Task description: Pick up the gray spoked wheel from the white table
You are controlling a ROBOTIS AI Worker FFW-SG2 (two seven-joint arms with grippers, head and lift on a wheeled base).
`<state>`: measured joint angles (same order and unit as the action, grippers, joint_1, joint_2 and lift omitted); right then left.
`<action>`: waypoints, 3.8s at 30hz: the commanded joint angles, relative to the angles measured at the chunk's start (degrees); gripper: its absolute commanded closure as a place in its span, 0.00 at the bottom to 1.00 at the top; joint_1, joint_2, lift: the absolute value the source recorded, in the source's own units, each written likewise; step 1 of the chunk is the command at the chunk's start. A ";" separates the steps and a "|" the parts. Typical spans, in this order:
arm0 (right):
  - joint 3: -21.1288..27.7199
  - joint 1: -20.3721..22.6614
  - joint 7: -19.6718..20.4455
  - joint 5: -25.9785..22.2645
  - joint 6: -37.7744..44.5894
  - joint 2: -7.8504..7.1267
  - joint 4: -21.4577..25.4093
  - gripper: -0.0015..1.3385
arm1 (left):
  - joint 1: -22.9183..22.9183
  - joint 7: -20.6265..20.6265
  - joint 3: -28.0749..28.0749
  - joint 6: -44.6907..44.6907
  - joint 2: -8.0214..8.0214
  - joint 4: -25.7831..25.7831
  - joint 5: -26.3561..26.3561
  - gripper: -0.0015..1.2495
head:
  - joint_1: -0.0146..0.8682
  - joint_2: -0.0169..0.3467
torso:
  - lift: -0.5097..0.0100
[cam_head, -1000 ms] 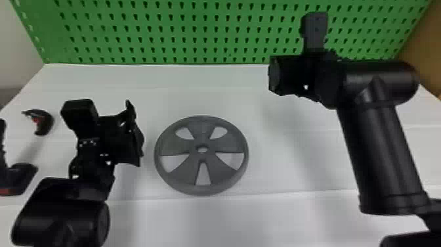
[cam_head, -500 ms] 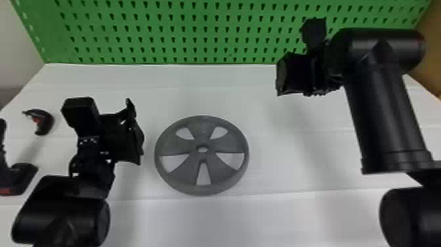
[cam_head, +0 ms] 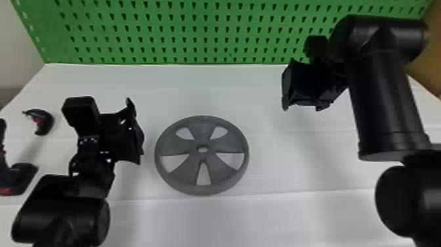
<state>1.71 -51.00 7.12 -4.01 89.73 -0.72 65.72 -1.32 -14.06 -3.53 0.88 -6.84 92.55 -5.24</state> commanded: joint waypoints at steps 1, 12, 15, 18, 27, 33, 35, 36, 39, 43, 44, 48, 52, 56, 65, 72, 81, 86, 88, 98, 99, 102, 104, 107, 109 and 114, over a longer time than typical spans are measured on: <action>1.11 -0.59 0.00 -1.70 0.35 0.02 -2.61 0.24 | 0.00 0.00 0.02 0.00 -0.01 0.00 0.05 0.12 | 0.88 0.05 | 0.80; 2.60 -2.44 0.00 -2.23 0.35 0.11 -8.15 0.24 | -0.09 0.00 -0.07 0.00 -0.01 0.00 0.05 0.12 | 0.88 0.05 | 0.80; 2.25 -2.52 0.00 -3.63 0.35 0.02 -9.56 0.24 | -0.09 0.00 -0.16 0.00 -0.01 0.00 0.14 0.12 | 0.88 0.05 | 0.80; 1.90 -2.70 0.00 -5.65 0.35 -0.33 -11.05 0.24 | -0.18 0.00 -0.25 0.00 -0.01 0.00 0.23 0.12 | 0.88 0.05 | 0.80; -2.50 -2.79 0.00 -10.84 0.35 -2.53 -13.78 0.24 | -0.35 0.00 -0.42 0.00 -0.01 -0.09 0.67 0.12 | 0.88 0.05 | 0.80; -3.29 -2.88 0.00 -10.22 0.35 -3.06 -14.57 0.24 | -0.44 0.00 -0.51 0.00 -0.01 -0.18 0.67 0.12 | 0.88 0.05 | 0.80; -3.29 -2.79 0.00 -10.22 0.35 -3.06 -14.57 0.24 | -0.53 0.00 -0.51 0.00 -0.01 -0.18 0.67 0.12 | 0.88 0.05 | 0.80; -3.29 -2.70 0.00 -10.22 0.35 -3.06 -14.57 0.24 | -0.53 0.00 -0.51 0.00 -0.01 -0.18 0.67 0.12 | 0.88 0.05 | 0.80; -3.11 -2.70 0.00 -10.22 0.35 -3.06 -14.83 0.24 | -0.53 0.00 -0.60 0.00 -0.01 -0.26 0.67 0.12 | 0.88 0.05 | 0.80; -3.11 -2.61 0.00 -10.75 0.35 -3.14 -15.18 0.24 | -0.53 0.00 -0.60 0.00 -0.01 -0.26 0.67 0.12 | 0.88 0.05 | 0.80; -3.11 -2.61 0.00 -10.93 0.35 -3.14 -15.27 0.24 | -0.44 0.00 -0.60 0.00 -0.01 -0.26 0.67 0.12 | 0.88 0.05 | 0.80; -3.20 -2.44 0.00 -11.45 0.35 -3.32 -15.53 0.24 | -0.53 0.00 -0.60 0.00 -0.01 -0.26 0.67 0.12 | 0.88 0.05 | 0.80; -3.55 -2.52 0.00 -12.07 0.35 -3.32 -15.71 0.24 | -0.53 0.00 -0.60 0.09 -0.01 -0.26 0.67 0.12 | 0.88 0.05 | 0.80; -4.87 -2.70 0.00 -12.86 0.35 -3.41 -16.06 0.24 | -0.53 0.00 -0.60 0.09 -0.01 -0.26 0.76 0.12 | 0.88 0.05 | 0.80; -12.17 -3.23 0.00 -19.80 0.35 -4.55 -17.12 0.24 | -0.62 0.00 -0.60 0.09 -0.01 -0.26 0.93 0.12 | 0.88 0.05 | 0.80; -24.65 -4.63 0.00 -28.59 0.35 -6.04 -17.20 0.24 | -0.62 0.00 -0.51 0.17 -0.01 -0.26 1.11 0.12 | 0.88 0.05 | 0.80; -33.79 -5.86 0.00 -38.08 0.35 -7.45 -16.85 0.24 | -0.70 0.00 -0.51 0.26 -0.01 -0.26 1.28 0.12 | 0.88 0.05 | 0.80; -35.90 -6.39 0.00 -41.16 0.35 -8.33 -15.45 0.24 | -0.70 0.00 -0.51 0.26 -0.01 -0.26 1.28 0.12 | 0.88 0.05 | 0.80; -36.78 -6.39 0.00 -42.13 0.35 -8.86 -14.30 0.24 | -0.70 0.00 -0.51 0.35 -0.01 -0.26 1.28 0.12 | 0.88 0.05 | 0.80; -41.43 -7.01 0.00 -48.90 0.35 -11.23 -9.64 0.24 | -0.79 0.00 -0.60 0.35 -0.01 -0.26 1.37 0.12 | 0.88 0.05 | 0.80; -42.14 -7.01 0.00 -49.42 0.35 -11.41 -9.12 0.24 | -0.79 0.00 -0.60 0.35 -0.01 -0.26 1.37 0.12 | 0.88 0.05 | 0.80; -43.98 -7.27 0.00 -49.86 0.35 -11.76 -7.36 0.24 | -0.88 0.00 -0.60 0.35 -0.10 -0.26 1.37 0.12 | 0.88 0.05 | 0.80; -45.48 -7.62 0.00 -50.65 0.35 -11.93 -6.83 0.24 | -0.88 0.00 -0.60 0.35 -0.01 -0.26 1.46 0.12 | 0.88 0.05 | 0.80; -46.36 -7.71 0.00 -51.88 0.35 -12.02 -6.39 0.24 | -0.88 0.00 -0.69 0.35 -0.01 -0.26 1.46 0.12 | 0.88 0.05 | 0.80; -46.53 -7.62 0.00 -52.41 0.35 -12.11 -6.22 0.24 | -0.88 0.00 -0.69 0.35 -0.10 -0.26 1.46 0.12 | 0.88 0.05 | 0.80; -46.88 -7.62 0.00 -53.29 0.35 -12.20 -5.95 0.24 | -0.88 0.00 -0.69 0.35 -0.10 -0.26 1.55 0.12 | 0.88 0.05 | 0.80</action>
<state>-44.82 -58.63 7.12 -56.51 90.00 -12.82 59.60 -2.20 -14.06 -4.21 1.23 -6.88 92.28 -3.76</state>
